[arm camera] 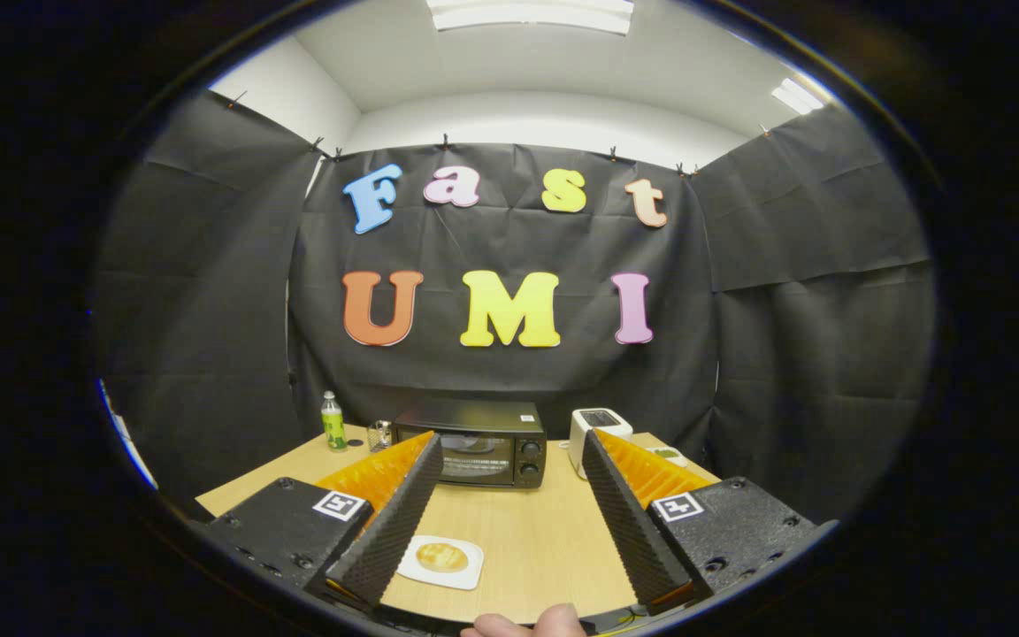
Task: Open the toaster oven, put the food inside, and close the toaster oven door.
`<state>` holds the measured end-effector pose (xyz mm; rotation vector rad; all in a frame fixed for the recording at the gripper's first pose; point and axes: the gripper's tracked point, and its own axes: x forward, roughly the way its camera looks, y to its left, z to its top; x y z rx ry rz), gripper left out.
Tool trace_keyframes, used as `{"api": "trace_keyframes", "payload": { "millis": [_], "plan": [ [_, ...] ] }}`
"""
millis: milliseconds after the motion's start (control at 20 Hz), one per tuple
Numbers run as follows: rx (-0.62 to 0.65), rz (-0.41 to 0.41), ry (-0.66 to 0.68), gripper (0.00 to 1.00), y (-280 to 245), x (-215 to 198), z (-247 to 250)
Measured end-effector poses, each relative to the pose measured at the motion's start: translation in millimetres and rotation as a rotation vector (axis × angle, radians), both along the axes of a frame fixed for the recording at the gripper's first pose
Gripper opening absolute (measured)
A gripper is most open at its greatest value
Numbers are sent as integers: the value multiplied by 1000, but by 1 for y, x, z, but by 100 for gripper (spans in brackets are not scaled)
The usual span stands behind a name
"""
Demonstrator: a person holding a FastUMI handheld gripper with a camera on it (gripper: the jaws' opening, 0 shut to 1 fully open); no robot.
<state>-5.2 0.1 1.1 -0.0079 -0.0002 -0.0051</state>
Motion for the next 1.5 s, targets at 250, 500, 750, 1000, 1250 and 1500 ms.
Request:
{"api": "trace_keyframes", "payload": {
  "millis": [250, 500, 750, 1000, 1250, 1500],
  "plan": [
    [-1, 5, 11, 100, 3, 2, -5],
    [-5, 1, 14, 100, 2, 4, -8],
    [-1, 5, 32, 100, 6, 9, -19],
    [3, 25, 45, 100, 21, 30, -32],
    [21, 88, 23, 100, 51, 84, -26],
    [36, 131, 51, 100, 75, 163, -23]
  ]
}}
